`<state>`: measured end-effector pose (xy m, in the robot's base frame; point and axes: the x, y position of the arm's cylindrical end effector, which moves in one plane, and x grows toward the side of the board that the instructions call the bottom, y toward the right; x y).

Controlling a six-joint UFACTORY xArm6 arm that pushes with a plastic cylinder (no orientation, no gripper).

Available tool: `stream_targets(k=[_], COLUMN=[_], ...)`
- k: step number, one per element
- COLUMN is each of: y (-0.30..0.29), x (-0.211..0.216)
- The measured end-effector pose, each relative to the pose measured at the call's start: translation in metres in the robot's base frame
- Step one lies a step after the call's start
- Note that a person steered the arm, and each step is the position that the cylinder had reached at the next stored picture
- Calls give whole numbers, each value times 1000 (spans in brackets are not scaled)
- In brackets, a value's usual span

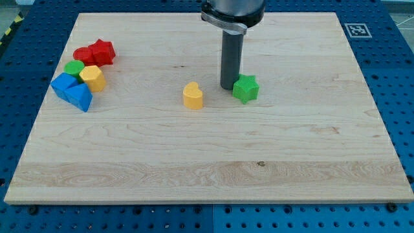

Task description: Slide the green star towards the center right

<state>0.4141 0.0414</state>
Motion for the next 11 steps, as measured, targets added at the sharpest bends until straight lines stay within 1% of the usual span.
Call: stream_targets(k=[2, 5, 6, 9, 10, 11], y=[5, 60, 74, 99, 113, 116], x=[1, 4, 21, 109, 117, 114])
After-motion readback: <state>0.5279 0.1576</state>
